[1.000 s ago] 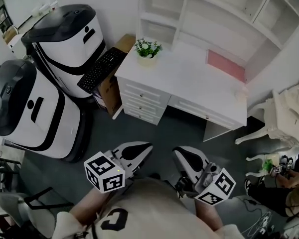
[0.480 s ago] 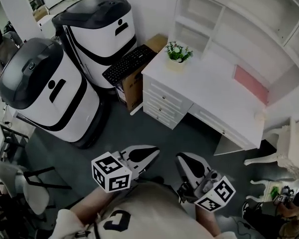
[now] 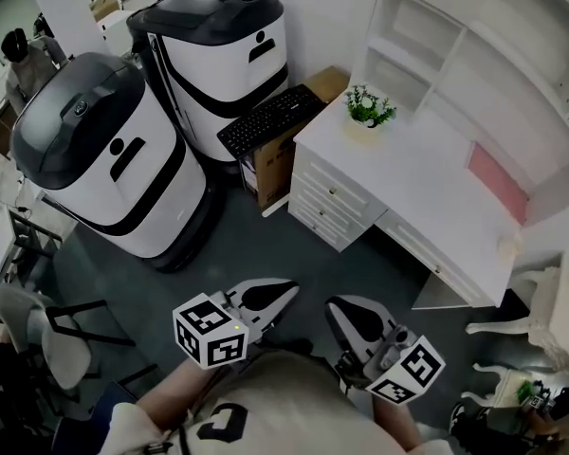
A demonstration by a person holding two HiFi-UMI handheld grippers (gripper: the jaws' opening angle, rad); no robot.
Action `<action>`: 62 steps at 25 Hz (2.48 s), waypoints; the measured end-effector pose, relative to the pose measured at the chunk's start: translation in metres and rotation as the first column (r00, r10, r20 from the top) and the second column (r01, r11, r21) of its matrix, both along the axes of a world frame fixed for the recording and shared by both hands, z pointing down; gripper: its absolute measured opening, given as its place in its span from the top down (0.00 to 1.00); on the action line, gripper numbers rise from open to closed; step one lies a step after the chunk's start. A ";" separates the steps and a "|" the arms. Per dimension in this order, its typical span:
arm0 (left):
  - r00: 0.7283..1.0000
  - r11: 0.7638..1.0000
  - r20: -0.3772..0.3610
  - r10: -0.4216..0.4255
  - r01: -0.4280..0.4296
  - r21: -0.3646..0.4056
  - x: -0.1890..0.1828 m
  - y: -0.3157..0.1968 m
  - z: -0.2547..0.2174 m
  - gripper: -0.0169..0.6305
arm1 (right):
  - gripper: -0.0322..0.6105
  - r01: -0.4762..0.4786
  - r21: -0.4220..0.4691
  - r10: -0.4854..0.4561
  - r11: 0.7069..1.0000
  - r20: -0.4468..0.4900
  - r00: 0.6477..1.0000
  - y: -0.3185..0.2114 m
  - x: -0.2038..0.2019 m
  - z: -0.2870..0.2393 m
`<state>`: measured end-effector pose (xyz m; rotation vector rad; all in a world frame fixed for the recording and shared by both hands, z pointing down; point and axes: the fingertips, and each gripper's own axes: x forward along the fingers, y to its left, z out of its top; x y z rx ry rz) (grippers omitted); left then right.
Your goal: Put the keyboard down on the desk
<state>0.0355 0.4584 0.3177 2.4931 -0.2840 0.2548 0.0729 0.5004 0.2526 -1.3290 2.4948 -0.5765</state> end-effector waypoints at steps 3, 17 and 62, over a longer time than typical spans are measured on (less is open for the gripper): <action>1.000 1.000 -0.025 0.007 -0.007 -0.007 -0.004 -0.019 -0.001 0.95 | 0.91 0.002 -0.014 -0.002 1.000 -0.022 1.000 -0.018 -0.009 -0.001; 0.993 0.999 -0.106 0.047 -0.049 -0.019 -0.047 -0.117 -0.014 0.95 | 0.91 -0.066 -0.088 0.064 0.994 -0.024 0.998 -0.108 -0.056 0.000; 0.913 0.912 -0.020 -0.408 0.409 0.032 -0.066 -0.275 -0.017 0.95 | 0.91 0.386 -0.052 -0.384 0.921 0.044 0.922 -0.278 -0.047 0.001</action>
